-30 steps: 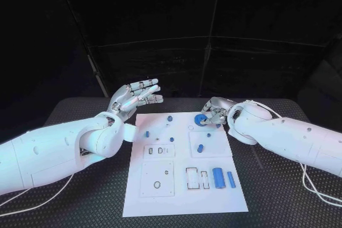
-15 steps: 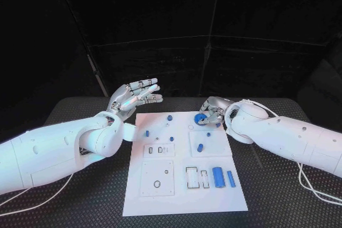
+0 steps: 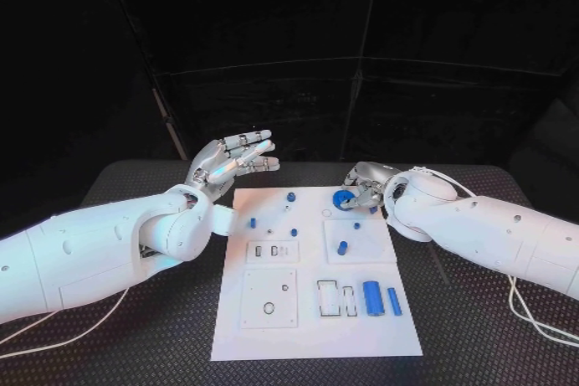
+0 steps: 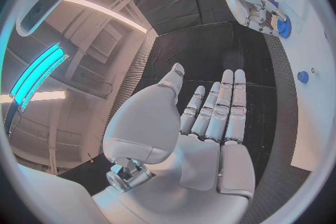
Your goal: Assemble the parts on the task board
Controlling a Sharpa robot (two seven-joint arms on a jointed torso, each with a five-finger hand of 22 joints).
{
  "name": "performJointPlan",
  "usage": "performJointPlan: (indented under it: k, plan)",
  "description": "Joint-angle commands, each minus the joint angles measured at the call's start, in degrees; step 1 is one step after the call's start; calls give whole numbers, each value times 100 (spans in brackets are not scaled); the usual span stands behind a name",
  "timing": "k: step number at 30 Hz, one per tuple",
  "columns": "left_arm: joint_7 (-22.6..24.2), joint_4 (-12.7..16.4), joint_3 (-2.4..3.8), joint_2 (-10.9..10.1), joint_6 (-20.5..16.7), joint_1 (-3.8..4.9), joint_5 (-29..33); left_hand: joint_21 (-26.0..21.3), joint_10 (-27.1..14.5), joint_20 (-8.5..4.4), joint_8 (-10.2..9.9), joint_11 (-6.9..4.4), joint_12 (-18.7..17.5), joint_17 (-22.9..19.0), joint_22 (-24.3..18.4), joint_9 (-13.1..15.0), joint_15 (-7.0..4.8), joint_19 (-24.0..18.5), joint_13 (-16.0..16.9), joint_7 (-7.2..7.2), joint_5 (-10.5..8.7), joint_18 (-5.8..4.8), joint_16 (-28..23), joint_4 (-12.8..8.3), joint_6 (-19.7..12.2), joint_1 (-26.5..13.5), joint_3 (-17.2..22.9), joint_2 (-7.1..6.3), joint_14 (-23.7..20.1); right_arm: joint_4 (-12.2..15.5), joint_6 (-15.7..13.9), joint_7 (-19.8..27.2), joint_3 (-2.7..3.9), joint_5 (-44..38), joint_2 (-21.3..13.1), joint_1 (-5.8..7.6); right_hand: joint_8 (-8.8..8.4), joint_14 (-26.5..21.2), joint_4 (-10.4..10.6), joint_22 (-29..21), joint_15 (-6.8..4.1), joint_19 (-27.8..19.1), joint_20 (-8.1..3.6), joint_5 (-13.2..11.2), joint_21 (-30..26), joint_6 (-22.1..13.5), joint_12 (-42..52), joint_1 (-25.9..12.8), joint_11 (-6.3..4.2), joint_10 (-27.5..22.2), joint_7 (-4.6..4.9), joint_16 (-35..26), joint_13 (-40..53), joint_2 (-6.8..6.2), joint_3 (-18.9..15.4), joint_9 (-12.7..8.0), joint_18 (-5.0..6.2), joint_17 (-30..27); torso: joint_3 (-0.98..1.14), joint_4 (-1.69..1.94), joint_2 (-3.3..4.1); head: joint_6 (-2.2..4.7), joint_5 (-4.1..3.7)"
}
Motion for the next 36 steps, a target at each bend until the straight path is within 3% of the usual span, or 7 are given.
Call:
performJointPlan:
  k: [1,15,16,18,27,36]
  plan:
    - [-4,-2,5,4,83,7,5,-21,-2,-4,-17,13,-26,-6,-9,5,4,-22,2,614,23,69,-24,-38,5,-3,-2,64,4,22,56,-3,3,-124,-15,9,6,425,-27,9,-12,29,-7,18,34,-12,-25,-4,11,-18,8,26,8,39,-2,-6,-87,707,3,-3,0,-9,1]
    - [-14,-20,5,5,92,6,5,-22,-6,-4,-19,14,-29,-7,-11,4,4,-22,1,614,22,69,-27,-40,7,0,3,73,4,63,34,3,2,-208,-58,6,54,431,-174,36,-14,31,-9,20,55,59,4,105,5,-6,3,39,55,104,60,-7,-91,742,2,-4,-2,-24,-4]
    - [-14,-21,5,4,92,6,5,-22,-6,-4,-19,14,-29,-7,-11,4,4,-22,1,614,22,69,-27,-40,7,0,3,73,4,67,17,5,2,-245,-59,5,86,431,-234,46,-21,32,-14,-165,64,118,17,158,0,3,-7,41,77,161,132,-4,-92,749,2,-4,-2,-24,-4]
    - [-15,-23,5,4,91,6,5,-22,-6,-4,-19,14,-29,-7,-11,4,4,-22,1,614,22,69,-27,-40,7,0,3,73,4,74,-14,8,2,-304,-59,3,122,431,-282,61,-26,37,-19,-280,75,189,32,189,-10,14,-12,43,101,194,197,0,-93,754,2,-5,0,-24,-8]
    - [-16,-27,5,6,92,6,5,-22,-6,-4,-19,14,-29,-7,-11,4,4,-22,1,614,22,69,-27,-40,7,0,3,73,4,91,-213,59,2,-552,-31,-13,358,435,-411,104,-104,49,-78,-309,108,675,156,189,-110,136,-131,50,279,290,460,40,-97,776,0,-1,-1,-29,-21]
    - [-20,-28,5,11,98,6,5,-23,-8,-4,-22,14,-31,-8,-13,4,4,-22,0,614,23,69,-31,-45,8,5,9,82,5,152,-395,102,2,-728,13,-32,387,440,-419,135,-146,64,-119,-327,128,813,244,69,-157,227,-185,55,403,277,547,22,-103,797,-1,3,-3,-29,-55]
